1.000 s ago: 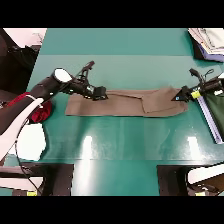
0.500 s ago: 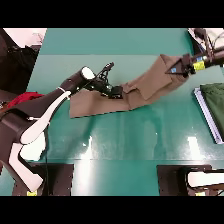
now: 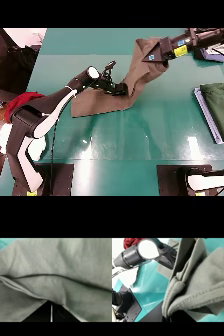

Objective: Fold the shirts.

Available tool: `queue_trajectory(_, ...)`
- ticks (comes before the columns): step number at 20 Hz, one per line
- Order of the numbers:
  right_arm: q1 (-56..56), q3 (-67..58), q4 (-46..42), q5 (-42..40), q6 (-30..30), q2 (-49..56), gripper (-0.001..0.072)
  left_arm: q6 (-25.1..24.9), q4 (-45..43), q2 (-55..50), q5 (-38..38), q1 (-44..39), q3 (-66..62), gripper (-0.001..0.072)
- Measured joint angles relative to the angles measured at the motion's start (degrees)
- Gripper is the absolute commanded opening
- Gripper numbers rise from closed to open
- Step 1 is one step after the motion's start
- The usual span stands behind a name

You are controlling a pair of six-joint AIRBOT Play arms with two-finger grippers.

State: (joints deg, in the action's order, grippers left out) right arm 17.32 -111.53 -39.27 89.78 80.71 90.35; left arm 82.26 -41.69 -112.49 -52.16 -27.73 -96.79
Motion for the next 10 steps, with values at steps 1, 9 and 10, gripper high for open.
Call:
queue_trajectory(1,0.8,-0.7,0.0,-0.2,0.0,0.6,0.0019,0.0,-0.1,0.0,-0.2,0.0,-0.1,0.0026)
queue_trajectory(9,5.8,-3.4,0.1,-1.4,-0.2,5.4,0.0020,0.0,-9.7,6.1,-10.3,5.9,-1.1,0.0027)
queue_trajectory(10,6.5,-3.1,0.1,-1.8,-0.6,5.7,0.0020,0.0,-11.5,7.5,-11.9,7.4,-1.1,0.0027)
